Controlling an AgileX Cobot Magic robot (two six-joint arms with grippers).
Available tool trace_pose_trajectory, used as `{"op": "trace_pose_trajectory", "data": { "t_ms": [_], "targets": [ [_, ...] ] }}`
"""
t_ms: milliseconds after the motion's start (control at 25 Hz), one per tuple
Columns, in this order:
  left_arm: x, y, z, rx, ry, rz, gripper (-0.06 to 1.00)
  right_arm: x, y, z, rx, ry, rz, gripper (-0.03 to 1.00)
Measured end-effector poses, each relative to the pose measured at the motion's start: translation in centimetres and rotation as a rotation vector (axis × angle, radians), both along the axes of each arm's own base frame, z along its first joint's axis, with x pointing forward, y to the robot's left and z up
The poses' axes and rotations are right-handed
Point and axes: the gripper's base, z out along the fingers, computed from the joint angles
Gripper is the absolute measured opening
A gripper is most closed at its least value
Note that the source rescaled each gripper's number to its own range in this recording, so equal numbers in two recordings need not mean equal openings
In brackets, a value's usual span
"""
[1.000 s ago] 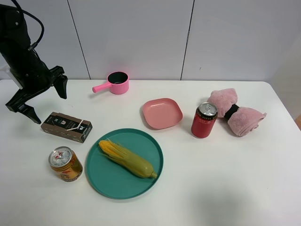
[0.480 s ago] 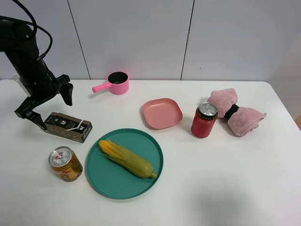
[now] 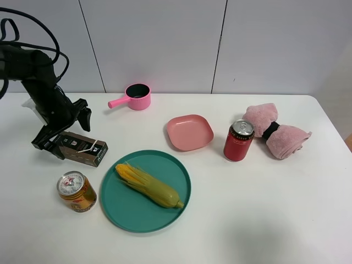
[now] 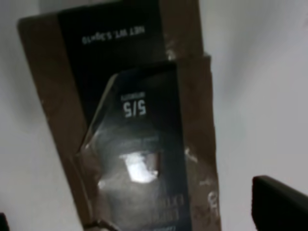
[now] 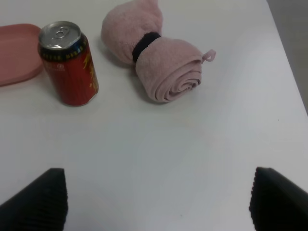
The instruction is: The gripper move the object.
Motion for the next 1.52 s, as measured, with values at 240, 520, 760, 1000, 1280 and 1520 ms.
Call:
{"op": "trace_pose_trajectory", "data": {
  "t_ms": [240,520,760,1000,1280,1520],
  "targets": [
    [0.6,-0.1,-2.0,-0.001,-0.007,0.001,1.0,0.0,0.0,0.0,0.0,0.0,0.0,1.0],
    [1.0,-0.1,-2.8,-0.004,-0.025,0.015,1.0,0.0,0.0,0.0,0.0,0.0,0.0,1.0],
    [0.9,0.0,-2.8,0.003,-0.022,0.012,0.02,0.0,0.0,0.0,0.0,0.0,0.0,1.0],
    [0.4,0.0,-2.9,0.01,0.034,0.01,0.0,0.0,0.0,0.0,0.0,0.0,0.0,1.0],
    [0.3,-0.8,0.4,0.025,-0.059,-0.036,0.0,0.0,0.0,0.0,0.0,0.0,0.0,1.0],
    [-2.1,-2.7,8.5,0.105,-0.218,-0.21,0.0,0.0,0.0,0.0,0.0,0.0,0.0,1.0]
  ]
}}
